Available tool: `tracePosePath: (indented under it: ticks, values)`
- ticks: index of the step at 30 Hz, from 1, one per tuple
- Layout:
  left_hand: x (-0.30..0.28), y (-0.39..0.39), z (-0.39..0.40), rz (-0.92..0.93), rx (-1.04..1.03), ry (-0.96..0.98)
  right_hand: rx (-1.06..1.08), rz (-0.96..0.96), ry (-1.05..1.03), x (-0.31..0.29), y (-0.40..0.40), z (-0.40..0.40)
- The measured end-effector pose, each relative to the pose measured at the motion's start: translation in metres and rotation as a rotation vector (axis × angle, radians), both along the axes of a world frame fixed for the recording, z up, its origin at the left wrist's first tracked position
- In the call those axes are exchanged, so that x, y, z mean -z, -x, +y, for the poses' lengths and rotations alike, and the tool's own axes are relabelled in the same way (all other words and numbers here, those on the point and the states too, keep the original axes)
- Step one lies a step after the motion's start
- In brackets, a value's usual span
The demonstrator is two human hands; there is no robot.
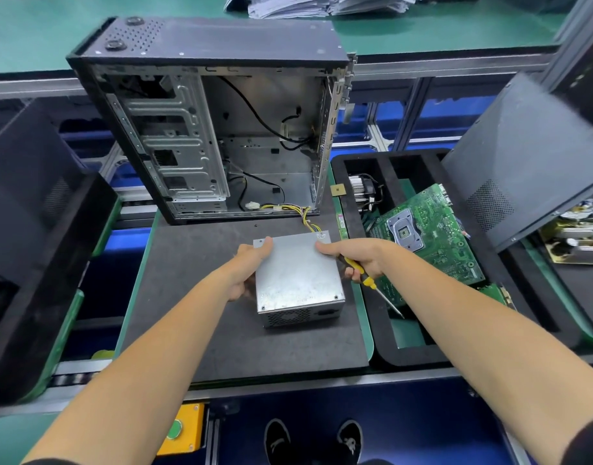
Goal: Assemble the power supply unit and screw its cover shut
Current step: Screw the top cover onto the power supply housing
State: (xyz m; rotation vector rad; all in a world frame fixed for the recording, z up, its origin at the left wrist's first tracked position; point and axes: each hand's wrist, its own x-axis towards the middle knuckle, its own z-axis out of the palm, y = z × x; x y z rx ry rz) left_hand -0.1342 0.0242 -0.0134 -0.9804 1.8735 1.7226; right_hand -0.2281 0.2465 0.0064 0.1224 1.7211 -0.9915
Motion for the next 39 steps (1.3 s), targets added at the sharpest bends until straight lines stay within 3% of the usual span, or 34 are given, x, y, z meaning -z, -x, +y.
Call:
tracePosePath:
  ticks: [17, 21, 35, 39]
  values:
    - [-0.009, 0.001, 0.002, -0.041, -0.076, -0.033, 0.049, -0.044, 0.012, -0.004, 0.003, -0.003]
    - [-0.004, -0.008, 0.005, -0.104, -0.068, -0.139, 0.077, -0.033, 0.024, 0.001, 0.000, -0.001]
    - [0.004, -0.017, 0.003, -0.066, -0.086, -0.340, -0.006, -0.018, 0.048, 0.006, 0.005, 0.002]
    - [0.004, -0.019, 0.000, -0.095, -0.089, -0.330, -0.045, -0.032, 0.067, 0.009, 0.008, 0.002]
